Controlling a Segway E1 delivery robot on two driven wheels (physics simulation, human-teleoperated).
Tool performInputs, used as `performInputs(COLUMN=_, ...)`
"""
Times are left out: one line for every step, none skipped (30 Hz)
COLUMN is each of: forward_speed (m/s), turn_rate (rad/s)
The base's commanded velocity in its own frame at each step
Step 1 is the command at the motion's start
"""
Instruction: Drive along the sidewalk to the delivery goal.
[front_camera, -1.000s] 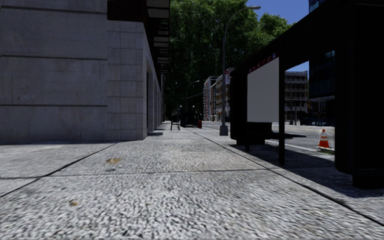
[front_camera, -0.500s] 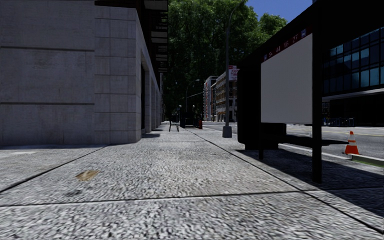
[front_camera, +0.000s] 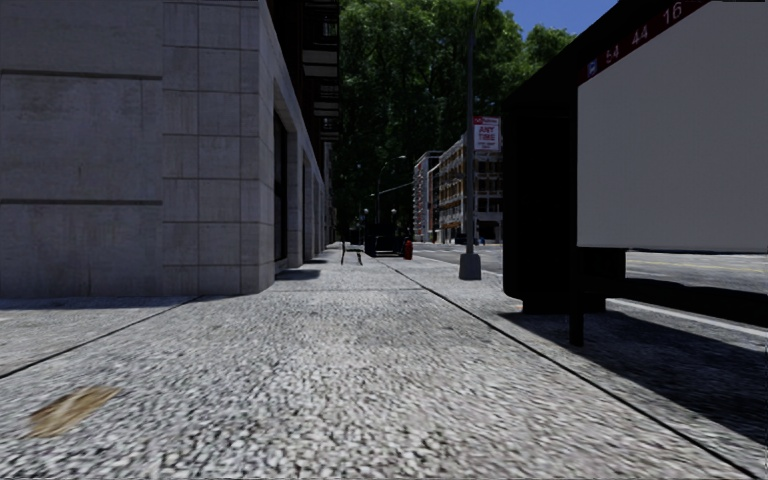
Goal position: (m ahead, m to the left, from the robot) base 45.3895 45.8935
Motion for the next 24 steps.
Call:
performInputs(forward_speed=1.95, turn_rate=0.00)
performInputs(forward_speed=1.95, turn_rate=0.00)
performInputs(forward_speed=1.95, turn_rate=0.00)
performInputs(forward_speed=1.95, turn_rate=0.00)
performInputs(forward_speed=1.95, turn_rate=0.00)
performInputs(forward_speed=1.95, turn_rate=0.00)
performInputs(forward_speed=1.95, turn_rate=0.00)
performInputs(forward_speed=1.95, turn_rate=0.00)
performInputs(forward_speed=1.95, turn_rate=0.00)
performInputs(forward_speed=1.95, turn_rate=0.00)
performInputs(forward_speed=1.95, turn_rate=0.00)
performInputs(forward_speed=1.95, turn_rate=0.00)
performInputs(forward_speed=1.95, turn_rate=0.00)
performInputs(forward_speed=1.95, turn_rate=0.00)
performInputs(forward_speed=1.95, turn_rate=0.00)
performInputs(forward_speed=1.95, turn_rate=0.00)
performInputs(forward_speed=1.95, turn_rate=0.00)
performInputs(forward_speed=1.95, turn_rate=0.00)
performInputs(forward_speed=1.95, turn_rate=0.00)
performInputs(forward_speed=1.95, turn_rate=0.00)
performInputs(forward_speed=1.95, turn_rate=0.00)
performInputs(forward_speed=1.95, turn_rate=0.00)
performInputs(forward_speed=1.95, turn_rate=0.00)
performInputs(forward_speed=1.95, turn_rate=0.00)
